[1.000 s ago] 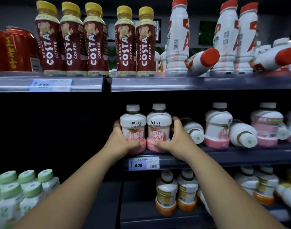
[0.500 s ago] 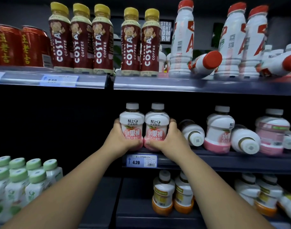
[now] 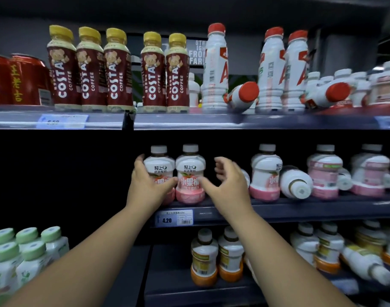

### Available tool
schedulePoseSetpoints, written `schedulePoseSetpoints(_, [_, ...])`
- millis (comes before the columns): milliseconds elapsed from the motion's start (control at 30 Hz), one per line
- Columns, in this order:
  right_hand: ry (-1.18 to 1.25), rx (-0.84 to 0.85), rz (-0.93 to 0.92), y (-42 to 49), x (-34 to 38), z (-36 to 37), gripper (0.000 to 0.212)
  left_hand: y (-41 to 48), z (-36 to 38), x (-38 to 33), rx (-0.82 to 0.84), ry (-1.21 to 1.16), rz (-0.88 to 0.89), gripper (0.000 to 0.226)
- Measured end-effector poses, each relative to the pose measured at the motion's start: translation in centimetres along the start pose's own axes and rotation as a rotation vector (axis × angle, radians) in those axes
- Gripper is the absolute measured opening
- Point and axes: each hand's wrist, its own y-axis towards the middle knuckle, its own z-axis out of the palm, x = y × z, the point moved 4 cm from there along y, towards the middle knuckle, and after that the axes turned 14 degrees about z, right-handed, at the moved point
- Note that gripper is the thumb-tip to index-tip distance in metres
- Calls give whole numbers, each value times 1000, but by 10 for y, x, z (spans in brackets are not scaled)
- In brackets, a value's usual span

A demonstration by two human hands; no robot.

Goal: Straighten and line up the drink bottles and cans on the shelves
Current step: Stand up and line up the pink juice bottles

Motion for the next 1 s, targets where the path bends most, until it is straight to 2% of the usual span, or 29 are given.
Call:
schedulePoseSetpoints(100, [-7,-335,-11,-10,-12,-30,44,-10,2,5,44,48,-57,111])
schedulePoseSetpoints(167, [-57,-395,94,-10,-27,-35,44,-14,3,8,50,115,-64,104])
schedulePoseSetpoints(267, [-199,-360,228,-10,-46,-26,48,-13,3,12,44,142,-45,101])
schedulePoseSetpoints(433, [-276,-423,211,-12,-44,-15,43,-11,3,15,45,151,-41,99])
schedulePoseSetpoints(567, [-155,-379,232,-13,-41,-10,36,-11,3,14,53,154,-38,101])
schedulePoseSetpoints(700, [32,-304,163,-13,-27,-14,43,-12,2,11,57,185,-49,101])
schedulePoseSetpoints(867, [275,-251,65,18,11,-40,35,-13,1,9,60,196,-72,102])
schedulePoseSetpoints(1000, [297,-120,143,51,8,-35,32,-14,1,8,62,199,-86,102])
